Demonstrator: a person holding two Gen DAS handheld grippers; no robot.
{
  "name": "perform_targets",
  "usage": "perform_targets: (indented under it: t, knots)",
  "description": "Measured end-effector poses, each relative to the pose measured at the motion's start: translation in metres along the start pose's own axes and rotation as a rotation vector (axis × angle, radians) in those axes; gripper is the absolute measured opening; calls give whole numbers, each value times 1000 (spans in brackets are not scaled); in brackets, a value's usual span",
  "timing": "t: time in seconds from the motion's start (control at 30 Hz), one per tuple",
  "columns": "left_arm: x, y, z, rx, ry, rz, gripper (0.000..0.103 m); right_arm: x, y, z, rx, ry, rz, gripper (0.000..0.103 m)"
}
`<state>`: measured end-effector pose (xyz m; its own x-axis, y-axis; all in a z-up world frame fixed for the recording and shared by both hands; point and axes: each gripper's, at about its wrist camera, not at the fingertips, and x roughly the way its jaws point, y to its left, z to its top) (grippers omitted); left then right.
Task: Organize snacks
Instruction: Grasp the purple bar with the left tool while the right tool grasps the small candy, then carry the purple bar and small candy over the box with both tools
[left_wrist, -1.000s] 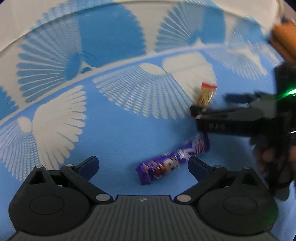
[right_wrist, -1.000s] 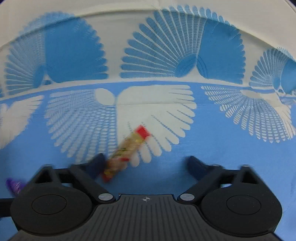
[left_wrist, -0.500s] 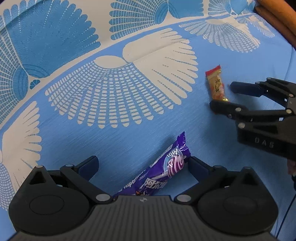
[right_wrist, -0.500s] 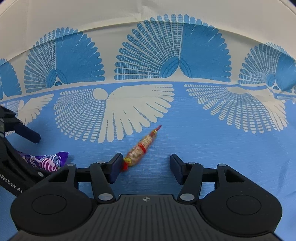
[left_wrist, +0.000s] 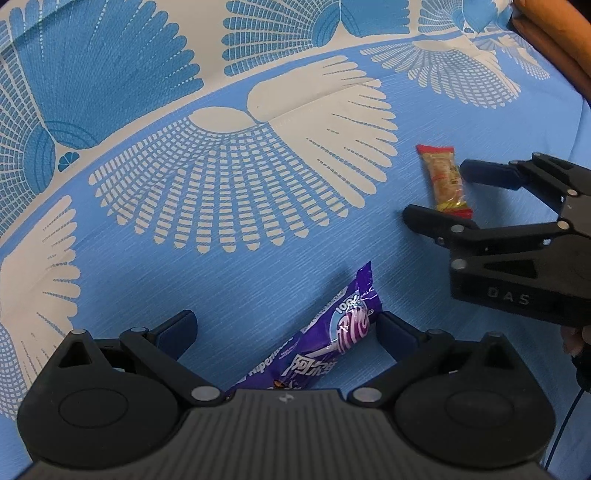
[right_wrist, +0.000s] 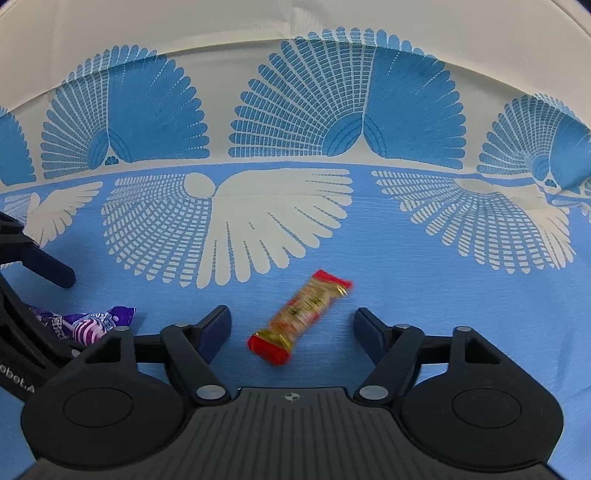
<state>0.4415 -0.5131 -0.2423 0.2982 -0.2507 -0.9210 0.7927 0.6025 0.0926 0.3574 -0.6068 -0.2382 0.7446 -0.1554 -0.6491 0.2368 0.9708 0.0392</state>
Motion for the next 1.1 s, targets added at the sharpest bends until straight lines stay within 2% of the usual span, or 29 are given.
perform_targets:
  t: [0.03,0.07,0.1,0.13,0.17,0.33,0.53,0.63,0.8,0.93,1.1]
  knots:
    - [-2,1,-1,1,-3,11,101,2,2,1,-4,0,-6,80]
    - [-4,1,-2,5,-12,13,88,4,4,3,-8,-1,-15,77]
    - [-10,3,-3,8,-27,-5,74,5,6,4,-16,-5,-19,59]
    - [-17,4,-4,7,-44,-26,35,3,9,5,-28,-17,-17,21]
    - [-22,5,-5,4,-47,-15,28,3,11,6,-36,-17,-17,19]
    - [-48,10,-27,-69,-59,-16,28,-17,22,-4,-36,32,-62,18]
    - [-126,-9,-83,-115,-102,-57,28,-102,44,-21,80,30,11,18]
    - [-178,-22,-123,-153,-123,-67,28,-151,67,-26,136,49,58,18]
    - [-258,-32,-197,-220,-142,-71,28,-231,119,-41,144,74,154,18]
    - [-316,-30,-258,-277,-164,-52,28,-284,162,-53,121,90,236,18]
    - [-366,-21,-323,-337,-191,3,28,-344,217,-70,59,77,299,18]
